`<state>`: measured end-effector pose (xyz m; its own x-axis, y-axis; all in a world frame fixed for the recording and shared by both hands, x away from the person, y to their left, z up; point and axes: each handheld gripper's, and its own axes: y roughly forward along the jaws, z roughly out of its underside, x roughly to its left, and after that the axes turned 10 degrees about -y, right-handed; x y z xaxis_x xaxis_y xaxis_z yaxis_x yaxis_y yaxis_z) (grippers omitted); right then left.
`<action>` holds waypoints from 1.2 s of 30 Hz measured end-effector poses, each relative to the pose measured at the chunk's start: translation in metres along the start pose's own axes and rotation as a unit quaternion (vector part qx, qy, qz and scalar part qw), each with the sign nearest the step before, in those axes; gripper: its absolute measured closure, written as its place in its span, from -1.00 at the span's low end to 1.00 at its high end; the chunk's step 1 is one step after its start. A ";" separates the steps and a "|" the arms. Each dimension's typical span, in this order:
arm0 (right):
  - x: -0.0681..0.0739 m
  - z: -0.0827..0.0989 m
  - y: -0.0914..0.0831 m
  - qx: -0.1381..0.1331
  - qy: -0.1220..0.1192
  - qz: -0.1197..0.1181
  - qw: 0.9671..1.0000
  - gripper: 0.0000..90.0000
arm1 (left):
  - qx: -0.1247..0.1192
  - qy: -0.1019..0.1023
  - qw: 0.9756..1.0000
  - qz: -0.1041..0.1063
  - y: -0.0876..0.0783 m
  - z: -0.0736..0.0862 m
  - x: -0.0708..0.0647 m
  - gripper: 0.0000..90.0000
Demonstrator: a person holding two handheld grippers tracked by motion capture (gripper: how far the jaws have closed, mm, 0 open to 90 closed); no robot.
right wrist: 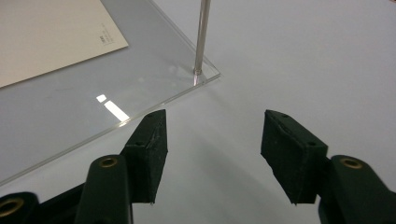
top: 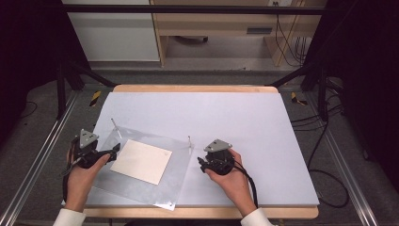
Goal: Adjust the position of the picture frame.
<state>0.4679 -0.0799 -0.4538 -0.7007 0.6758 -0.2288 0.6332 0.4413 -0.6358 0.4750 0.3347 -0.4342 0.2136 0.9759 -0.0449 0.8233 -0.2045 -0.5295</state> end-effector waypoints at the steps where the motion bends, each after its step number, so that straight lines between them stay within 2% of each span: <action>1: 0.000 0.000 0.001 0.000 0.001 0.000 1.000 -0.02 | 0.000 -0.001 1.000 -0.001 0.000 0.000 0.001 -0.85; 10: 0.007 -0.006 0.001 0.000 -0.002 -0.004 1.000 0.21 | -0.003 -0.011 1.000 -0.019 -0.001 0.003 0.007 -0.82; 17: 0.000 -0.018 0.008 0.009 0.001 -0.018 1.000 0.42 | -0.008 -0.015 0.999 -0.027 -0.002 0.002 0.007 -0.80; 21: -0.003 -0.029 0.022 0.015 -0.007 -0.029 0.999 0.49 | -0.010 -0.016 0.999 -0.027 -0.001 0.003 0.008 -0.77; 26: -0.005 -0.042 0.046 0.023 -0.013 -0.031 0.999 0.51 | -0.009 -0.016 1.000 -0.025 0.001 0.004 0.009 -0.75; 29: -0.009 -0.046 0.062 0.030 0.001 -0.043 0.999 0.53 | -0.010 -0.019 0.999 -0.027 0.001 0.004 0.011 -0.75; 32: -0.010 -0.050 0.071 0.040 0.003 -0.043 0.998 0.64 | -0.013 -0.025 0.999 -0.028 0.000 0.003 0.012 -0.72; 36: -0.011 -0.053 0.079 0.042 0.003 -0.044 0.998 0.84 | -0.010 -0.020 0.999 -0.023 0.001 0.000 0.012 -0.64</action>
<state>0.5428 -0.0209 -0.4624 -0.7505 0.6401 -0.1644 0.5389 0.4486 -0.7130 0.4778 0.3459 -0.4355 0.1549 0.9864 -0.0549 0.8425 -0.1609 -0.5141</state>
